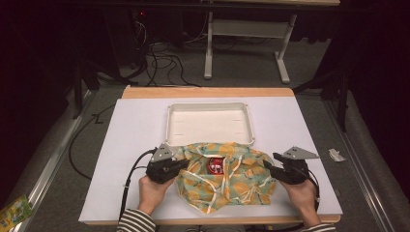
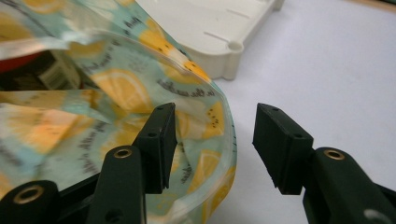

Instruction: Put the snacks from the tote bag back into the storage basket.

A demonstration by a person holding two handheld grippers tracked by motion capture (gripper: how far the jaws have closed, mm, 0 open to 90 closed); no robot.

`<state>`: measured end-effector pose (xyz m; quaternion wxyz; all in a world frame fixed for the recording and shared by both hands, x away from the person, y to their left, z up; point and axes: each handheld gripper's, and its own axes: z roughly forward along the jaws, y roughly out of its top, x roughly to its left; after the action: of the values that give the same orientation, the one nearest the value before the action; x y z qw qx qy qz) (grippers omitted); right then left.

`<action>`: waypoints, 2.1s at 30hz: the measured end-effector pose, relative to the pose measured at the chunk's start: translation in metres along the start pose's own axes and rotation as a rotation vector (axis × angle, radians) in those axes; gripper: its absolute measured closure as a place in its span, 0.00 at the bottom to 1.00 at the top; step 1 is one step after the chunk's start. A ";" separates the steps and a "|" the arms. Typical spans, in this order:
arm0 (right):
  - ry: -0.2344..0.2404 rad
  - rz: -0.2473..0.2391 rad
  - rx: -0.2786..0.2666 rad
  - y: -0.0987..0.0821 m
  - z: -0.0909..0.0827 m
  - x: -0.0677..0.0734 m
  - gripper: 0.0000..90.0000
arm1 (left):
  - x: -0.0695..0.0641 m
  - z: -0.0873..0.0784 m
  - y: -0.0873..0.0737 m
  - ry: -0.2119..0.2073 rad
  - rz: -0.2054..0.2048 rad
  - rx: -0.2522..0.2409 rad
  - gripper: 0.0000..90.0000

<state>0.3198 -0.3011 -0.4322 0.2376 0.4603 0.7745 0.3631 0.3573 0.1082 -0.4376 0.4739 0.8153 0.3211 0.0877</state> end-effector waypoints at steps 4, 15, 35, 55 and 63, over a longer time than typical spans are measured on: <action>0.011 -0.037 -0.048 0.001 -0.017 0.009 0.57 | 0.000 0.001 0.000 -0.004 -0.004 -0.007 1.00; 0.126 -0.156 -0.047 -0.013 -0.032 0.050 0.63 | -0.001 0.000 0.001 -0.006 -0.008 -0.016 1.00; 0.209 -0.191 0.015 -0.033 -0.032 0.061 0.76 | -0.001 0.000 0.001 -0.004 -0.011 -0.022 1.00; 0.094 -0.098 -0.049 -0.018 -0.034 0.021 1.00 | 0.004 -0.008 0.001 0.023 -0.013 -0.035 1.00; -0.023 0.046 -0.005 -0.025 -0.019 -0.026 1.00 | 0.008 -0.009 0.002 0.056 -0.015 -0.033 1.00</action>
<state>0.3055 -0.3381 -0.4390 0.2395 0.4815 0.7599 0.3651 0.3601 0.1189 -0.4328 0.4789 0.8020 0.3388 0.1123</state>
